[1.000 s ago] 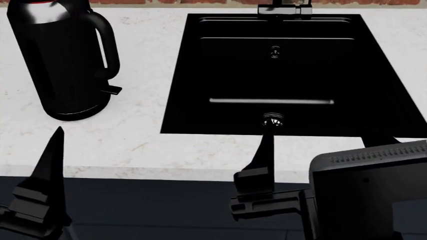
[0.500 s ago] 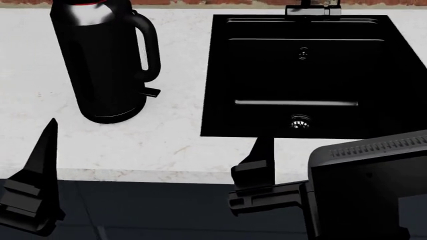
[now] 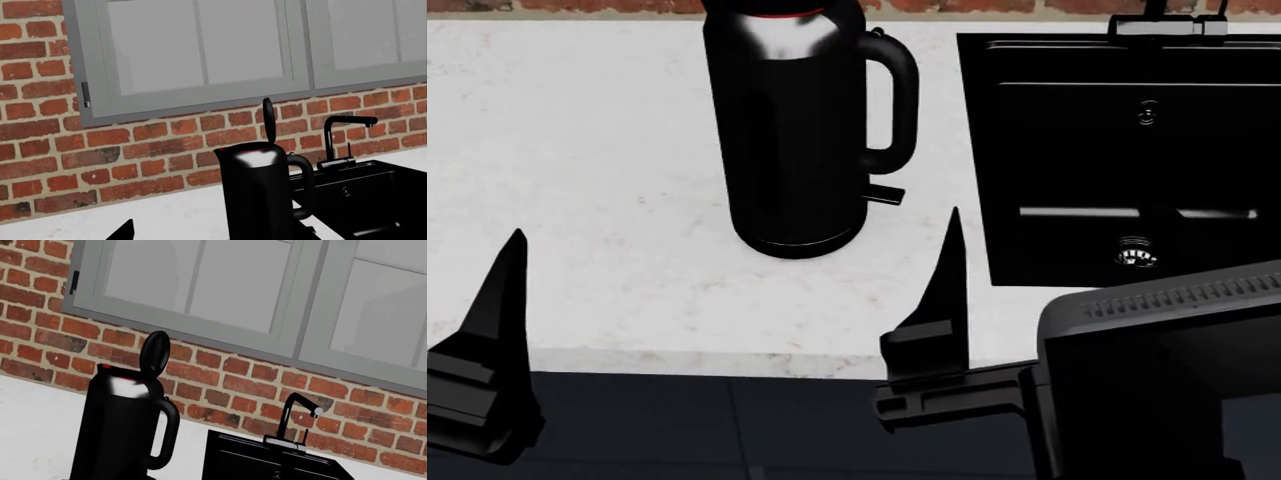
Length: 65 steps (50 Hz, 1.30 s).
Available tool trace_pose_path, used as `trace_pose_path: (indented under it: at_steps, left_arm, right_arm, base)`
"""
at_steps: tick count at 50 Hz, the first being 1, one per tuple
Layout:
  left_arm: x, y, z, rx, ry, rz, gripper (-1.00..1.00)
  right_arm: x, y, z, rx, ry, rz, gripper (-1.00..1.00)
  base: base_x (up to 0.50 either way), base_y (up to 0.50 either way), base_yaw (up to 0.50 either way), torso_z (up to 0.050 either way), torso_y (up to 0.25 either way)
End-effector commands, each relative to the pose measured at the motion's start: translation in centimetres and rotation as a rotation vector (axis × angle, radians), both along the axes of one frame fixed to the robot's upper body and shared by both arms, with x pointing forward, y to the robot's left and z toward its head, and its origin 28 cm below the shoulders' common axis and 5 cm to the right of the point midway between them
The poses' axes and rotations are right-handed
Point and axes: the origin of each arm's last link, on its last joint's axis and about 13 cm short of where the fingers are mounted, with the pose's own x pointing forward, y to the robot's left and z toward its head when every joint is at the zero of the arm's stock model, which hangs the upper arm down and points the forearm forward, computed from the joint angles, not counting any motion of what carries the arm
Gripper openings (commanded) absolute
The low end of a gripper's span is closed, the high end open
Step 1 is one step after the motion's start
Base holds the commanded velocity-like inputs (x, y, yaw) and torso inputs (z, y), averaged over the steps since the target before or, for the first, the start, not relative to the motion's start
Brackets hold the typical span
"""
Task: Close the lid of the electric kettle.
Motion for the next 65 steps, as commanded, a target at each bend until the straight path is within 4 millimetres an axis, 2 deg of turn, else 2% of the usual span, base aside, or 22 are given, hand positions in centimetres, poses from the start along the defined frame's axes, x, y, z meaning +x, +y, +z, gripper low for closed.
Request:
trace_pose_path:
  at_steps: [1, 8, 31, 39, 42, 51, 65]
  left_arm:
    - [0.0, 0.0, 0.1, 0.000, -0.001, -0.002, 1.00]
    - [0.1, 0.0, 0.1, 0.001, 0.002, -0.003, 1.00]
    - [-0.1, 0.2, 0.0, -0.021, 0.002, -0.016, 1.00]
    - [-0.2, 0.2, 0.0, -0.024, 0.005, -0.015, 1.00]
    - [-0.1, 0.3, 0.0, -0.025, 0.006, -0.014, 1.00]
    - [0.0, 0.3, -0.1, -0.022, 0.009, -0.010, 1.00]
    - [0.1, 0.5, -0.4, -0.027, 0.017, -0.002, 1.00]
  right_arm:
    - [-0.1, -0.1, 0.1, 0.020, -0.008, -0.007, 1.00]
    - [-0.1, 0.1, 0.2, -0.010, -0.016, -0.012, 1.00]
    - [-0.1, 1.2, 0.7, -0.088, -0.028, 0.005, 1.00]
    - [-0.8, 1.3, 1.5, -0.056, -0.037, 0.039, 1.00]
    - [-0.2, 1.2, 1.6, -0.037, -0.016, 0.045, 1.00]
    - [2.7, 1.1, 4.7, -0.050, -0.014, 0.084, 1.00]
    - [5.9, 1.2, 6.9, -0.052, 0.007, 0.092, 1.00]
  base:
    - [0.00, 0.00, 0.00, 0.000, 0.000]
    - [0.05, 0.00, 0.00, 0.000, 0.000]
    - [0.50, -0.04, 0.00, 0.000, 0.000]
    - [0.07, 0.00, 0.00, 0.000, 0.002]
    - [0.00, 0.00, 0.00, 0.000, 0.000]
    - [0.00, 0.00, 0.00, 0.000, 0.000]
    - [0.00, 0.00, 0.00, 0.000, 0.000]
